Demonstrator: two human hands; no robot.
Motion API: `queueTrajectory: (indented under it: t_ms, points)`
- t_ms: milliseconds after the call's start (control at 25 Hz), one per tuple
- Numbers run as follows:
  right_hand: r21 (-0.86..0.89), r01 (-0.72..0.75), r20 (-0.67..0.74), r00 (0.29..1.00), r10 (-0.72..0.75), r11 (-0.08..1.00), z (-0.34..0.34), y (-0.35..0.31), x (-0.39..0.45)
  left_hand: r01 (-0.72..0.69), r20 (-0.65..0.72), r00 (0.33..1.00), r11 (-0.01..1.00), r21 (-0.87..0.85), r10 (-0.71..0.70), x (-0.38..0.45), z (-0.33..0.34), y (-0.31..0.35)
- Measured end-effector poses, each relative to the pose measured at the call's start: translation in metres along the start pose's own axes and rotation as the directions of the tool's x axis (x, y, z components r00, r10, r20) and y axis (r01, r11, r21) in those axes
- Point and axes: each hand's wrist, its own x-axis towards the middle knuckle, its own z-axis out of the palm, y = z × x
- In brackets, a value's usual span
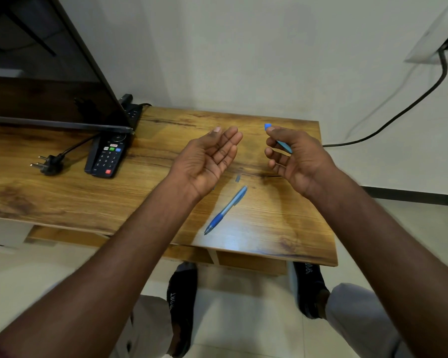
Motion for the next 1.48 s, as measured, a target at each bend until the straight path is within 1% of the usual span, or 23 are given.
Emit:
queueTrajectory:
  t_ms: [160, 280, 480, 640, 720, 800, 1000, 1280, 1480]
  points:
    - [0.066, -0.076, 0.053, 0.996, 0.073, 0.995, 0.0, 0.001, 0.001, 0.013, 0.055, 0.998, 1.0, -0.021, -0.012, -0.002, 0.002, 0.002]
    - [0.079, -0.096, 0.072, 0.993, 0.09, 0.992, 0.0, 0.001, 0.001, 0.027, 0.077, 0.997, 0.999, -0.034, -0.025, -0.003, 0.004, 0.001]
    - [0.066, -0.109, 0.09, 0.991, 0.103, 0.992, 0.001, 0.002, 0.002, 0.053, 0.052, 0.997, 0.998, -0.043, -0.051, -0.004, 0.007, -0.003]
    - [0.051, -0.101, 0.09, 0.991, 0.096, 0.994, 0.001, 0.002, 0.002, 0.065, 0.014, 0.998, 0.998, 0.006, -0.065, -0.007, 0.007, -0.004]
    - [0.009, -0.058, 0.084, 0.995, 0.057, 0.998, 0.001, 0.003, 0.001, 0.066, -0.009, 0.998, 0.995, 0.068, -0.066, -0.007, 0.007, -0.005]
    - [-0.072, 0.013, 0.083, 0.996, -0.007, 0.997, 0.002, 0.004, 0.001, 0.07, -0.024, 0.997, 0.988, 0.136, -0.067, -0.007, 0.007, -0.006]
    - [-0.258, 0.151, 0.104, 0.986, -0.128, 0.954, 0.006, 0.006, -0.002, 0.11, -0.035, 0.994, 0.966, 0.233, -0.105, -0.008, 0.007, -0.009]
    - [-0.361, 0.234, 0.109, 0.972, -0.208, 0.903, 0.007, 0.008, -0.003, 0.11, -0.034, 0.994, 0.937, 0.332, -0.105, -0.007, 0.007, -0.012]
    - [-0.457, 0.324, 0.126, 0.946, -0.3, 0.828, 0.007, 0.008, -0.005, 0.069, -0.016, 0.998, 0.927, 0.368, -0.068, -0.007, 0.007, -0.014]
